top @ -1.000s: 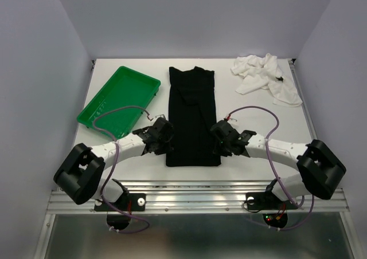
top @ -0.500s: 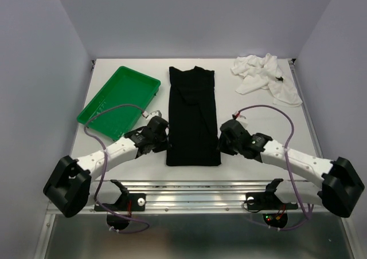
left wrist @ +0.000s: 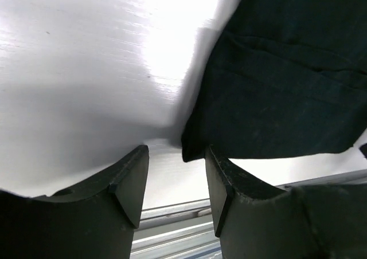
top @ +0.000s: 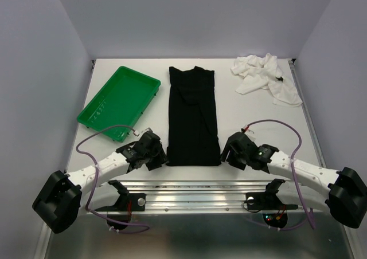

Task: Roll the t-shirts
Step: Roll the T-shirt to the center of the board.

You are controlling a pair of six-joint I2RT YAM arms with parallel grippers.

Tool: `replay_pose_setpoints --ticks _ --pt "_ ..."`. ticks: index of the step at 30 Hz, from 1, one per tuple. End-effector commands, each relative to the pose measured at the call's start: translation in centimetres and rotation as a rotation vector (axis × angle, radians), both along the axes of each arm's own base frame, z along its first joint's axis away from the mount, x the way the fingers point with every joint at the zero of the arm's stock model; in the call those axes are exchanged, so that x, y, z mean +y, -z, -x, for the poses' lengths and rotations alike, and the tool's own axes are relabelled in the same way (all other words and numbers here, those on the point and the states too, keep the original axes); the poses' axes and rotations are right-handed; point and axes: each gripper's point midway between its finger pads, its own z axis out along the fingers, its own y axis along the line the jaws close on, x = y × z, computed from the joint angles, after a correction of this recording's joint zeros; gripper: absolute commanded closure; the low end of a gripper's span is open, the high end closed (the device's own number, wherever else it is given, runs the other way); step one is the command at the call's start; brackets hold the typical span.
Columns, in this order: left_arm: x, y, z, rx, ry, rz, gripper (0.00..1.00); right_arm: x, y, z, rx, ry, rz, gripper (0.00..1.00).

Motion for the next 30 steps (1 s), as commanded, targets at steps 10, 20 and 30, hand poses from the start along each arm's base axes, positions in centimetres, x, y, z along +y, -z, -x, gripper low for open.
replay_pose_setpoints --ticks 10,20,30 --pt "-1.5 1.1 1.0 0.053 -0.009 0.114 0.57 1.8 1.9 0.7 0.034 0.023 -0.144 0.5" --pt "-1.5 1.1 0.7 0.047 -0.013 0.107 0.85 1.8 2.1 0.4 0.028 0.043 -0.145 0.89" --pt "-1.6 -0.5 -0.1 0.012 -0.032 0.112 1.0 2.3 0.5 -0.2 -0.002 0.049 -0.178 0.99"
